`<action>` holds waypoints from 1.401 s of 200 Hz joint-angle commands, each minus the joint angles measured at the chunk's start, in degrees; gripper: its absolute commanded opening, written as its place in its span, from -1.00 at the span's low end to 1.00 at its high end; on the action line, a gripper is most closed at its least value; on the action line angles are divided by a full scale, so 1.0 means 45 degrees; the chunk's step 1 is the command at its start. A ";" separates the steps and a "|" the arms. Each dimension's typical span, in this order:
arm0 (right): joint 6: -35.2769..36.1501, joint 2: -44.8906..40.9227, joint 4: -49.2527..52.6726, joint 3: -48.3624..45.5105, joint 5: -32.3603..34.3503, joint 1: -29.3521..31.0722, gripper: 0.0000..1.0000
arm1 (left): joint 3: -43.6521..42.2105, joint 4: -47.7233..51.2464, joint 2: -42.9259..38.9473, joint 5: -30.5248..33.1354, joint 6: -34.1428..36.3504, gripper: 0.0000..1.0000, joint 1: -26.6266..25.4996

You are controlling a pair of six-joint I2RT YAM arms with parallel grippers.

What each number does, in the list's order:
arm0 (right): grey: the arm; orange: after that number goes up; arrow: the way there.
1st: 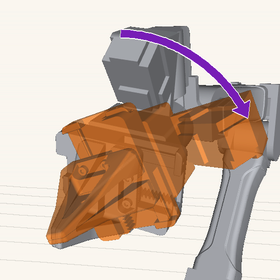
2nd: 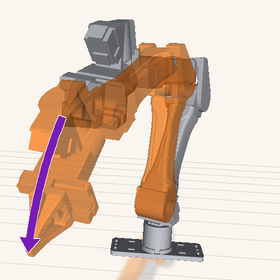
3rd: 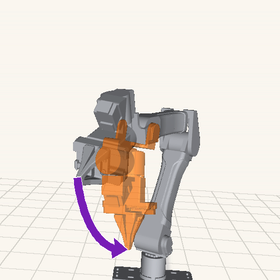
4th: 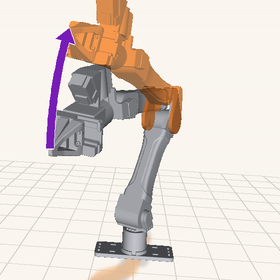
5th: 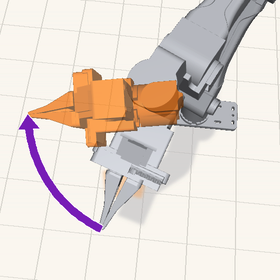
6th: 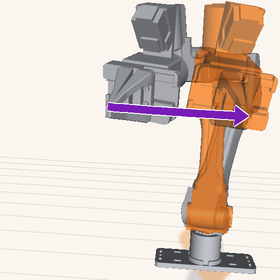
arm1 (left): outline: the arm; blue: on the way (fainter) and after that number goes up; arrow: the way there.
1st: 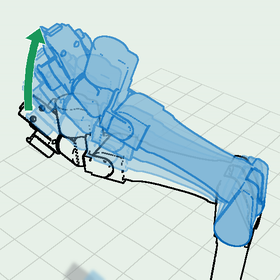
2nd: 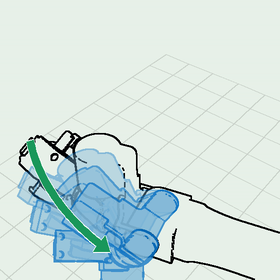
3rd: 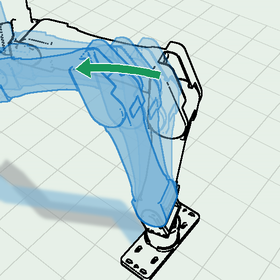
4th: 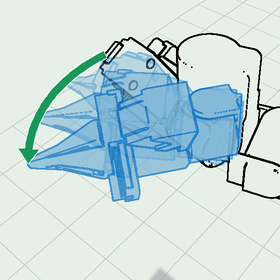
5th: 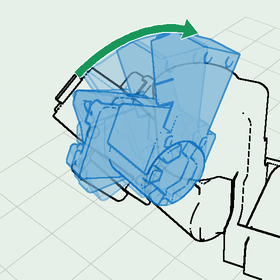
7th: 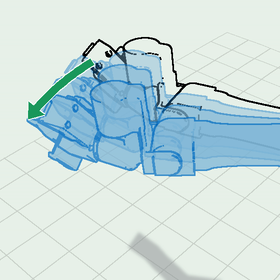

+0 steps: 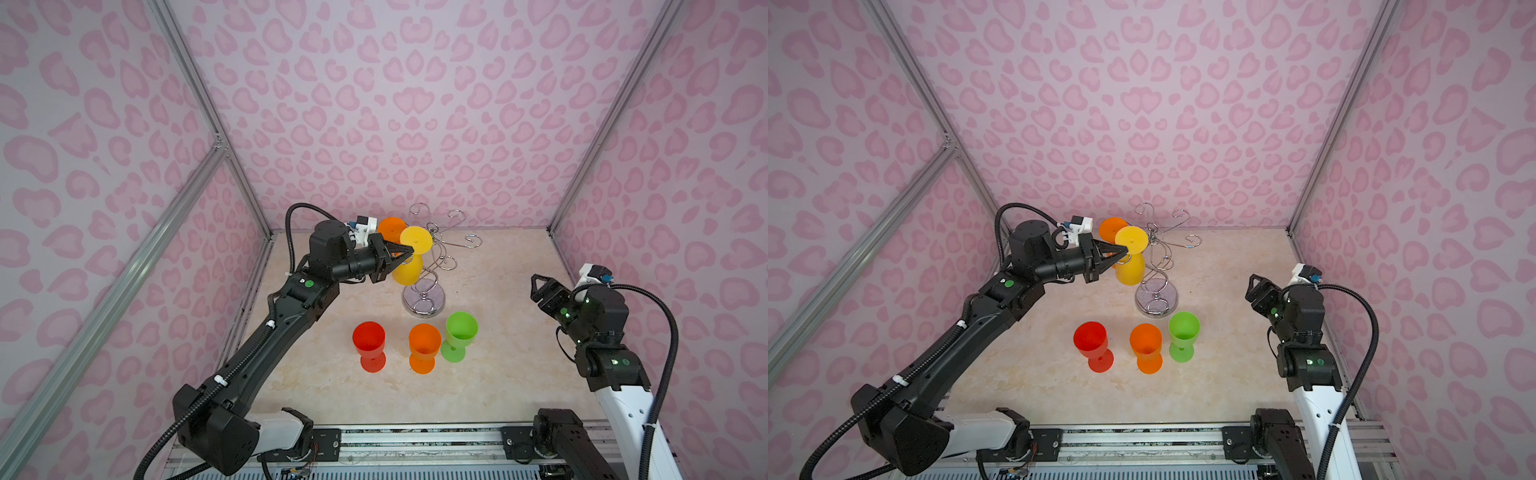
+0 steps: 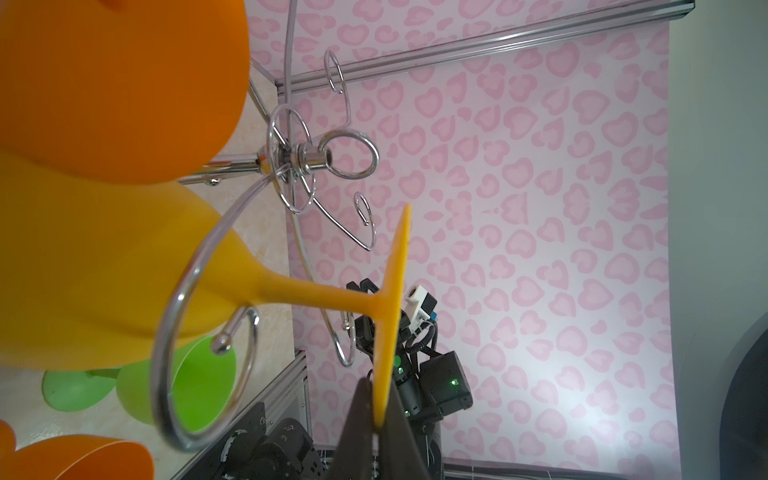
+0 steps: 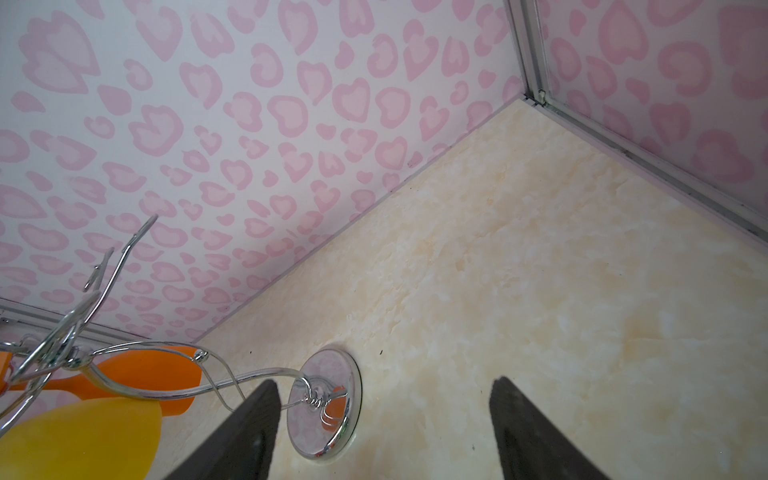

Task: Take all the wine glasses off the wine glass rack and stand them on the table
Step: 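Close the left gripper on the yellow glass foot on the rack, then lift the yellow glass off the hook and raise it with the left gripper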

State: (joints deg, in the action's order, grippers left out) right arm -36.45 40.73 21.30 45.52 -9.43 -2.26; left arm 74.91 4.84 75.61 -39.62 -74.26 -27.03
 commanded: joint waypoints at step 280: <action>-0.0159 0.0089 -0.0138 -0.0382 -0.0085 -0.0024 0.59 | 0.1244 0.2884 0.0763 -0.0137 0.0603 -0.96 -0.0280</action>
State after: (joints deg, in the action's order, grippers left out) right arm -36.73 40.88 22.15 44.25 -9.26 -2.31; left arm 80.55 18.13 79.00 -39.83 -72.34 -27.81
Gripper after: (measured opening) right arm 0.797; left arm 0.068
